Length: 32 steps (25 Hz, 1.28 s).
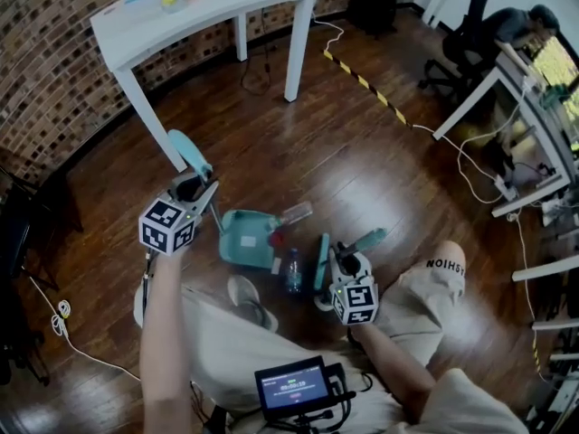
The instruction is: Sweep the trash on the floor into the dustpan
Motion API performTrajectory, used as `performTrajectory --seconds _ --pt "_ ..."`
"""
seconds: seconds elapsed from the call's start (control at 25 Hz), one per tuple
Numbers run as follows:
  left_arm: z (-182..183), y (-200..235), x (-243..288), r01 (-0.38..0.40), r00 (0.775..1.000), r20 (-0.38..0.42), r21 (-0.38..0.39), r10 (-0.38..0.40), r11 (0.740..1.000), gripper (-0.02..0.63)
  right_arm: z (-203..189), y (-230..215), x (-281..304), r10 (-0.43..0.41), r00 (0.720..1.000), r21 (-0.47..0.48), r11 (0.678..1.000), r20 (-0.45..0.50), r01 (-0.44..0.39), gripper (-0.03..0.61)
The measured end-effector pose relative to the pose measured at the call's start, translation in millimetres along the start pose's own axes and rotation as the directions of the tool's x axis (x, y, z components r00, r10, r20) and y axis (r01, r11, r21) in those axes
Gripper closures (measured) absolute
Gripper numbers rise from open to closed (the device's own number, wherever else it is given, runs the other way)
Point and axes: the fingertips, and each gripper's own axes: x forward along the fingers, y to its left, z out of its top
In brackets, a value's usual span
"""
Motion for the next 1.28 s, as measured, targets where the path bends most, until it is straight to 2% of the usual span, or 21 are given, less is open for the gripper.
performTrajectory --seconds 0.16,0.32,0.48,0.68,0.96,1.12,1.28 --pt "0 -5 1 0.029 1.000 -0.004 -0.003 -0.029 1.000 0.540 9 40 27 0.064 0.997 0.021 0.998 0.044 -0.065 0.497" --pt "-3 -13 2 0.052 0.998 -0.020 -0.004 -0.052 0.999 0.540 51 62 67 0.105 0.983 0.093 0.988 0.150 -0.120 0.497" --pt "-8 -8 -1 0.034 0.999 -0.031 -0.019 -0.034 0.999 0.540 99 54 84 0.112 0.962 0.133 0.980 0.247 -0.148 0.497" --pt "-9 3 -1 -0.009 0.999 -0.041 -0.034 0.007 0.999 0.540 114 29 58 0.172 0.942 0.110 0.971 0.289 -0.211 0.497" --pt "-12 17 -3 -0.062 0.997 -0.053 -0.038 0.060 0.997 0.540 124 -41 20 0.104 0.944 0.061 0.990 0.313 -0.129 0.497" --pt "-17 22 -7 -0.087 0.995 -0.059 -0.047 0.084 0.995 0.540 122 -79 29 0.058 0.958 -0.008 0.998 0.279 -0.058 0.497" --pt "-15 23 -9 -0.112 0.992 -0.061 -0.037 0.109 0.993 0.540 105 -112 53 0.062 0.976 -0.106 0.994 0.209 -0.040 0.497"
